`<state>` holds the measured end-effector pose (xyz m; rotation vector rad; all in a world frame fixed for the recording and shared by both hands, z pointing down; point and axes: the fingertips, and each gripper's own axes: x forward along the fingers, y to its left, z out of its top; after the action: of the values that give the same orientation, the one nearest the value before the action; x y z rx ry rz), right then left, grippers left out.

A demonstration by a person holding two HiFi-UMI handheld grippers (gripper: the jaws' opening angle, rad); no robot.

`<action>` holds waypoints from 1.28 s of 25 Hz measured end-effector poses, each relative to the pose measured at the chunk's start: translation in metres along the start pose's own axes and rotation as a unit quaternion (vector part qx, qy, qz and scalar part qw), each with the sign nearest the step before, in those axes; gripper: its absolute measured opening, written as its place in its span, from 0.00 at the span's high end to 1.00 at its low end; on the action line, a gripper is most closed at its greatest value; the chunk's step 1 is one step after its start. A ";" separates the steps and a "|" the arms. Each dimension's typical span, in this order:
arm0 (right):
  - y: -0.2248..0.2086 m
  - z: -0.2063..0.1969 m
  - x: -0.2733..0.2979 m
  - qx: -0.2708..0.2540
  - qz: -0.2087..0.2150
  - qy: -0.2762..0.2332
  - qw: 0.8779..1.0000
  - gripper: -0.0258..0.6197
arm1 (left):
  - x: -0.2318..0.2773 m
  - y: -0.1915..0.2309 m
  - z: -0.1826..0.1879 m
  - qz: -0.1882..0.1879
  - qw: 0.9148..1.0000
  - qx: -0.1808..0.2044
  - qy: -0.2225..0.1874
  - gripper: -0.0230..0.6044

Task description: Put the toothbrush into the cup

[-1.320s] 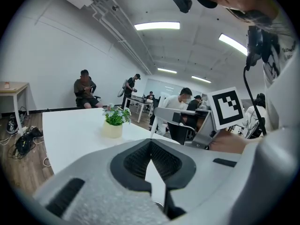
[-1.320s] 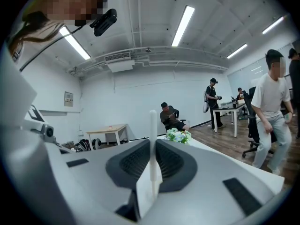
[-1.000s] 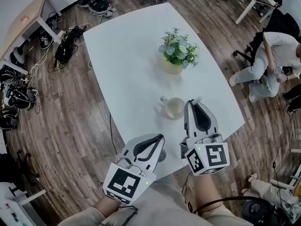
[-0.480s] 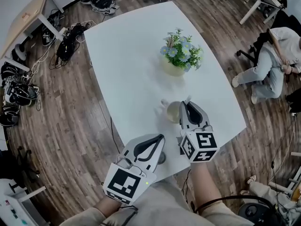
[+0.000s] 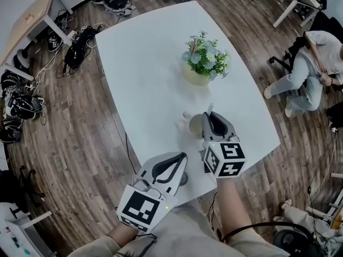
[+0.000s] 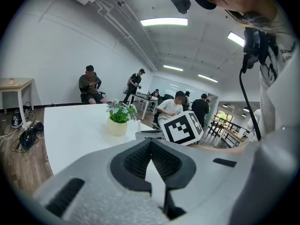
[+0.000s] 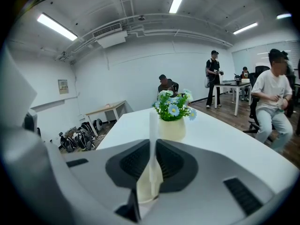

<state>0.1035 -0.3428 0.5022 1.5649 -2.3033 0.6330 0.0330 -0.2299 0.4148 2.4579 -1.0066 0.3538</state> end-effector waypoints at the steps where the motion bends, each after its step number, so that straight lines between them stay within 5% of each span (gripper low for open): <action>1: 0.000 -0.001 0.001 -0.001 0.001 0.002 1.000 0.88 | 0.000 0.000 0.000 0.001 1.000 0.000 0.000 0.96; 19: -0.002 0.018 -0.019 -0.009 -0.012 -0.025 1.000 0.92 | -0.004 -0.009 0.001 -0.001 1.000 0.013 -0.007 0.96; 32: 0.051 0.038 -0.098 -0.015 0.039 -0.064 0.997 0.93 | -0.013 -0.026 0.010 -0.019 0.999 0.040 -0.021 0.96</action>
<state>0.0935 -0.2671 0.4135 1.5499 -2.4662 0.5266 0.0429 -0.2111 0.3934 2.5629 -0.9796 0.3380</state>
